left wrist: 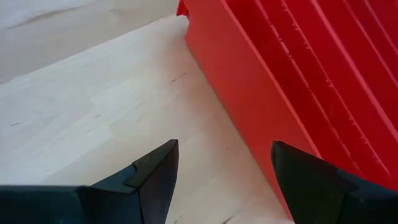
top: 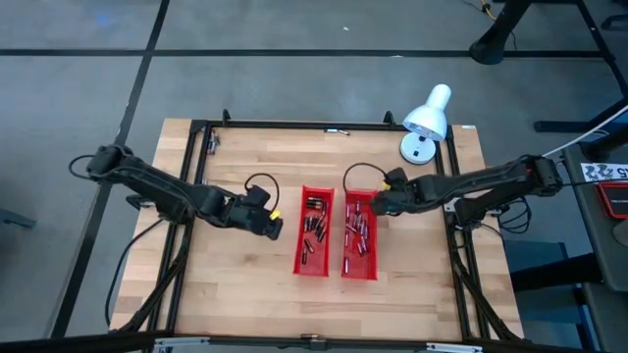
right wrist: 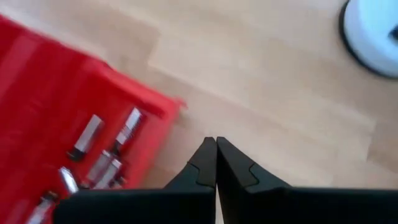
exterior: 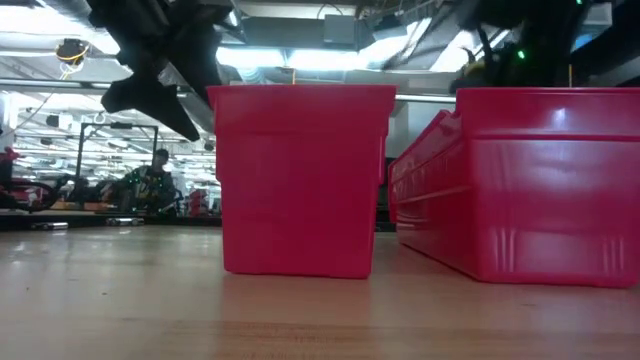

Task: Sort batteries
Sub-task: Put the silver battery into the right red bin

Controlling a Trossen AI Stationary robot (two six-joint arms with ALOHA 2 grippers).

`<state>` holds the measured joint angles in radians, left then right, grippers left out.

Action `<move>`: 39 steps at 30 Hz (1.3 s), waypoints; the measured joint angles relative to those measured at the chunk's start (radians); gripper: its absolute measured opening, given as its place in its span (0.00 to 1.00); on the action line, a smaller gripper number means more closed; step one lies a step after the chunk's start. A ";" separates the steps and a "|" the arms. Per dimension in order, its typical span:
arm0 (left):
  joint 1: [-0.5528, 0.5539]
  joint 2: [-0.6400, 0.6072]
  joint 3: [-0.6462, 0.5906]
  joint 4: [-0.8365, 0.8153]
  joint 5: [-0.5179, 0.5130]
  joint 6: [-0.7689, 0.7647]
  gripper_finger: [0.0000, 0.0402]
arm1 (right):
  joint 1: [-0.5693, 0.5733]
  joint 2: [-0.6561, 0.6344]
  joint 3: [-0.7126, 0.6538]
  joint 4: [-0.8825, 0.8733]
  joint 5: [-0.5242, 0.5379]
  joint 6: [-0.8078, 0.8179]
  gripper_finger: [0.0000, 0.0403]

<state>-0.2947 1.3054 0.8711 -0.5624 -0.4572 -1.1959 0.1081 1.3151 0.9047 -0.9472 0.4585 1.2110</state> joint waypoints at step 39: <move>0.572 -0.174 0.000 0.140 0.302 0.668 0.61 | -0.378 0.382 0.402 0.657 -0.262 -0.740 0.00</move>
<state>0.2773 1.1313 0.8707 -0.4222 -0.1557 -0.5283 -0.2700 1.6968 1.3064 -0.2900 0.1963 0.4711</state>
